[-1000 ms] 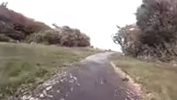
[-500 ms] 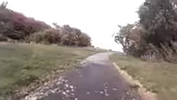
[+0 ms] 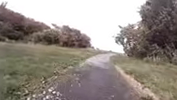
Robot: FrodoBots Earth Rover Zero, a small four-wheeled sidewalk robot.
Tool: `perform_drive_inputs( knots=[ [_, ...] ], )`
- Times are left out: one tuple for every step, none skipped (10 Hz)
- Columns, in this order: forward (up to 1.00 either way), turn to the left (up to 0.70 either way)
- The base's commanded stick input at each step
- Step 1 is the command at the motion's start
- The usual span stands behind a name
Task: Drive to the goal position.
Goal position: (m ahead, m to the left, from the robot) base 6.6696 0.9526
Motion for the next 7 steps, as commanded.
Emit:
perform_drive_inputs(
  knots=[
    [0.99, 0.00],
    [0.99, 0.00],
    [0.99, 0.00],
    [0.99, 0.00],
    [0.99, 0.00],
    [0.99, 0.00],
    [0.99, 0.00]
  ],
)
